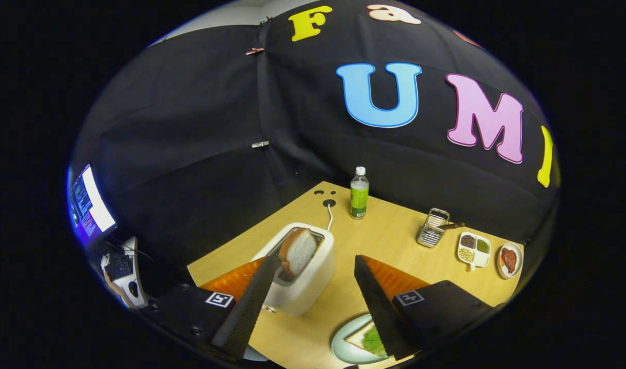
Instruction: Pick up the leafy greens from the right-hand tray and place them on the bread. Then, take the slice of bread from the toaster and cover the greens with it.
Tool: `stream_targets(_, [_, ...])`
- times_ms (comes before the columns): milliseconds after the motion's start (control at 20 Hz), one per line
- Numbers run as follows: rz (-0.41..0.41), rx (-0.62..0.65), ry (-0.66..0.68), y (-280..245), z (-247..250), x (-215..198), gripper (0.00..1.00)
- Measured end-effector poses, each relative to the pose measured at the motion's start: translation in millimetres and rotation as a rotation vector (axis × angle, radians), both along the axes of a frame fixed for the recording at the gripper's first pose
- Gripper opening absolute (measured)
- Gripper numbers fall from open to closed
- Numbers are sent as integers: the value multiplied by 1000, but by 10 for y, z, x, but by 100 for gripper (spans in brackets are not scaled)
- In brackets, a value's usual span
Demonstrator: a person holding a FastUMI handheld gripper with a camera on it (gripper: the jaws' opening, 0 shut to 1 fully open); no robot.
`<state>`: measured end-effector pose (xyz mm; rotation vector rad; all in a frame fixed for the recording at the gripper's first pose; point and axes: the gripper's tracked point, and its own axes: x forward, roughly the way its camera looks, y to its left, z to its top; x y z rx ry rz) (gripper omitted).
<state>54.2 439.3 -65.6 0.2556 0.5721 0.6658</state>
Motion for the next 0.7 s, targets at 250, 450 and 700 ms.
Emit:
stream_targets(250, [-58,56,119,462,-255,110,98])
stream_targets(450, [-92,55,198,666,-546,245,98])
stream_targets(700, [-139,58,286,871,-883,391,96])
